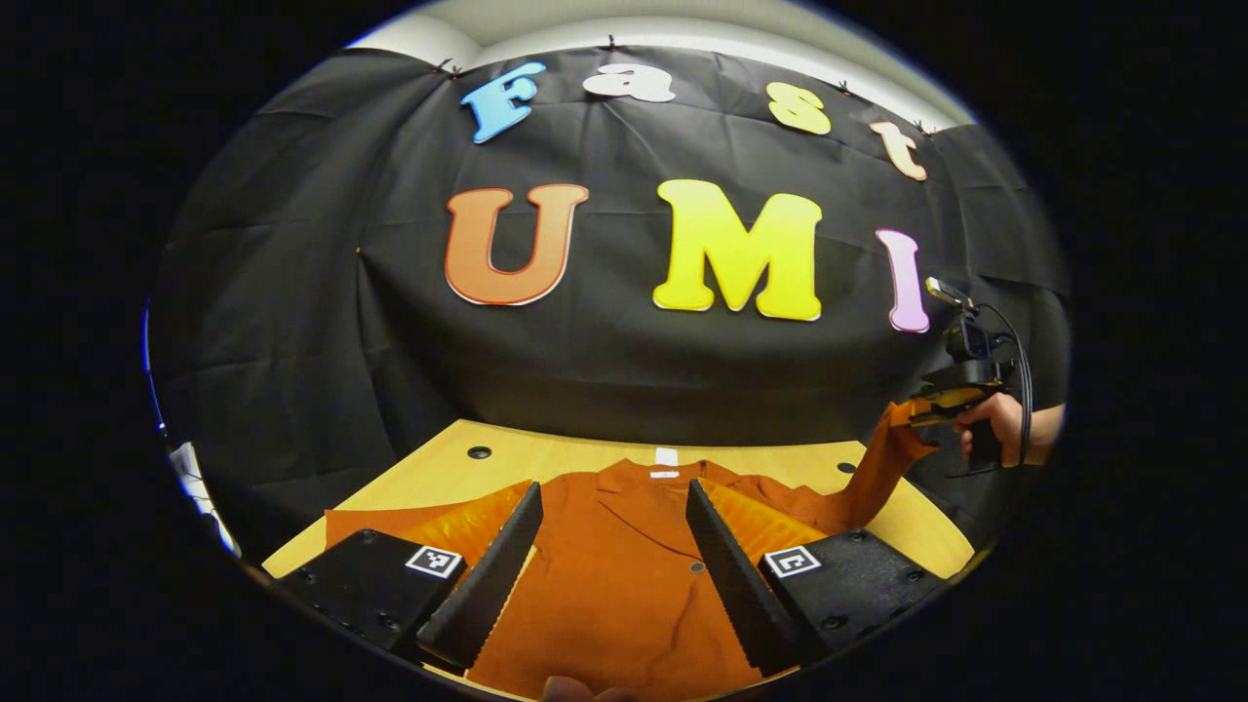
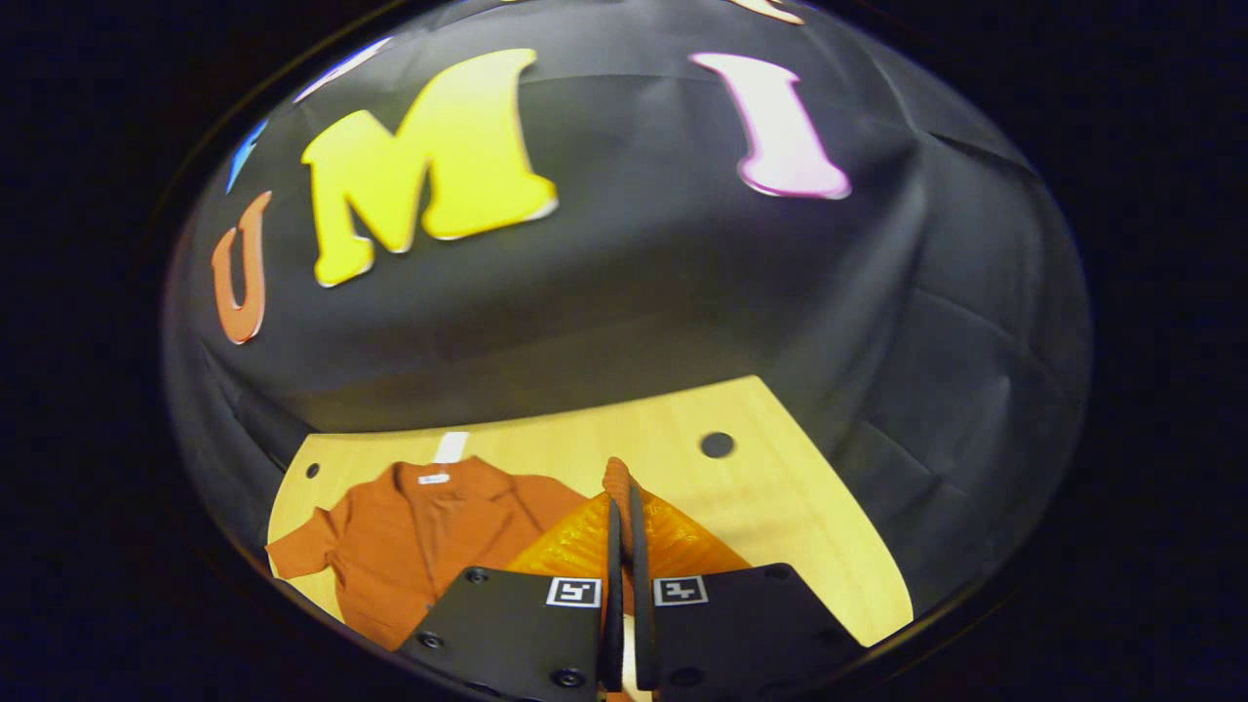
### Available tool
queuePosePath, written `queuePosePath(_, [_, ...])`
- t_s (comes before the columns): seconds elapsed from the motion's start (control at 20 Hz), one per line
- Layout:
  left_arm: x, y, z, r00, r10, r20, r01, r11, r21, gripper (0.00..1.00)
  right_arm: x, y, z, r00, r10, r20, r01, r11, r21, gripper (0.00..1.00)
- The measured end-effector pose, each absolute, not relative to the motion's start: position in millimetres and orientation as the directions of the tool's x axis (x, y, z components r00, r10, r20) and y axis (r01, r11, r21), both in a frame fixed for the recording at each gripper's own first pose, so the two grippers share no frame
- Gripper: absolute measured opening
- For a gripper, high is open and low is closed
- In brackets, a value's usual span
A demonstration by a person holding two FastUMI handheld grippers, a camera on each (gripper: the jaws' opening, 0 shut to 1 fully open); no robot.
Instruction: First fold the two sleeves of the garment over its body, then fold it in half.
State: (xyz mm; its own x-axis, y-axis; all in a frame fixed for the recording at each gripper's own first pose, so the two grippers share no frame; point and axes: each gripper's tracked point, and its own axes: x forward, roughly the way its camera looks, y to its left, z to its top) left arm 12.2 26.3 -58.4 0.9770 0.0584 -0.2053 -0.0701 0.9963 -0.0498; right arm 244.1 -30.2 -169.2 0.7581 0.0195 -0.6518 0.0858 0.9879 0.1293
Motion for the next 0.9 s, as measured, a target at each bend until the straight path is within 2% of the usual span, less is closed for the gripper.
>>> queuePosePath(0.25, [3, 94, -58, 0.972, 0.134, -0.195, -0.149, 0.987, -0.066, 0.97, 269, 123, -168, 0.735, 0.177, -0.654, -0.129, 0.984, 0.121, 0.05])
queuePosePath(0.45, [-11, 142, -63, 0.958, 0.197, -0.206, -0.215, 0.974, -0.069, 0.97, 264, 233, -210, 0.667, 0.263, -0.697, -0.259, 0.959, 0.114, 0.05])
queuePosePath(0.75, [-27, 184, -74, 0.941, 0.242, -0.237, -0.26, 0.964, -0.048, 0.97, 251, 323, -302, 0.559, 0.275, -0.782, -0.316, 0.943, 0.105, 0.06])
queuePosePath(0.9, [-30, 195, -78, 0.935, 0.254, -0.248, -0.273, 0.961, -0.043, 0.97, 250, 345, -326, 0.547, 0.262, -0.795, -0.341, 0.937, 0.075, 0.06])
